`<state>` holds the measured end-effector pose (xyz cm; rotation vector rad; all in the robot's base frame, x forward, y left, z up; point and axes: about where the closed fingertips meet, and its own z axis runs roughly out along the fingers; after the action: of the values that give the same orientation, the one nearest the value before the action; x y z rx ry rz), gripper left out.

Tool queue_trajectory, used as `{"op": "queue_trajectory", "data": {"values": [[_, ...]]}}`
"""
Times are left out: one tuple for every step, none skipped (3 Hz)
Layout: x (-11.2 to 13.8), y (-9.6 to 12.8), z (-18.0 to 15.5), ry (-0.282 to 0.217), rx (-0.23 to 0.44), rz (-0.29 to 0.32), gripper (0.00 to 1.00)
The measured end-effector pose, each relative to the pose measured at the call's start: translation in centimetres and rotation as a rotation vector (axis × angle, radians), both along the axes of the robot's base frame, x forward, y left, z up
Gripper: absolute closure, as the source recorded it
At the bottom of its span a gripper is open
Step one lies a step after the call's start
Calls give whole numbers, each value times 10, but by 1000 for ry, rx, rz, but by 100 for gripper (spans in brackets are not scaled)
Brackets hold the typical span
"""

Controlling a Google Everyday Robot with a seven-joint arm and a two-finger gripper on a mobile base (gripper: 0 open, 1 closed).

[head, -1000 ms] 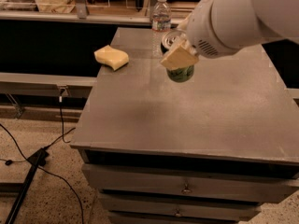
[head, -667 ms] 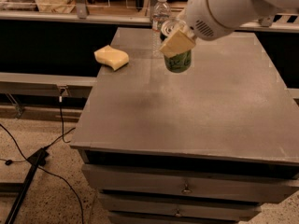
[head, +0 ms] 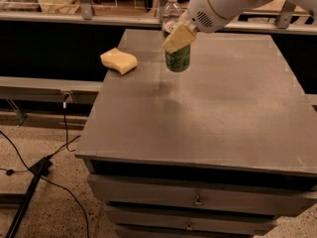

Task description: Move green can near sponge

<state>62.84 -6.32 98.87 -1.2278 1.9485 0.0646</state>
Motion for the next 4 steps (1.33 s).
{"op": "queue_trajectory", "data": {"values": [[29, 15, -14, 29, 36, 48, 100], [49, 30, -26, 58, 52, 87, 100], [65, 39, -39, 98, 65, 107, 83], [77, 48, -53, 136, 87, 129, 60]]}}
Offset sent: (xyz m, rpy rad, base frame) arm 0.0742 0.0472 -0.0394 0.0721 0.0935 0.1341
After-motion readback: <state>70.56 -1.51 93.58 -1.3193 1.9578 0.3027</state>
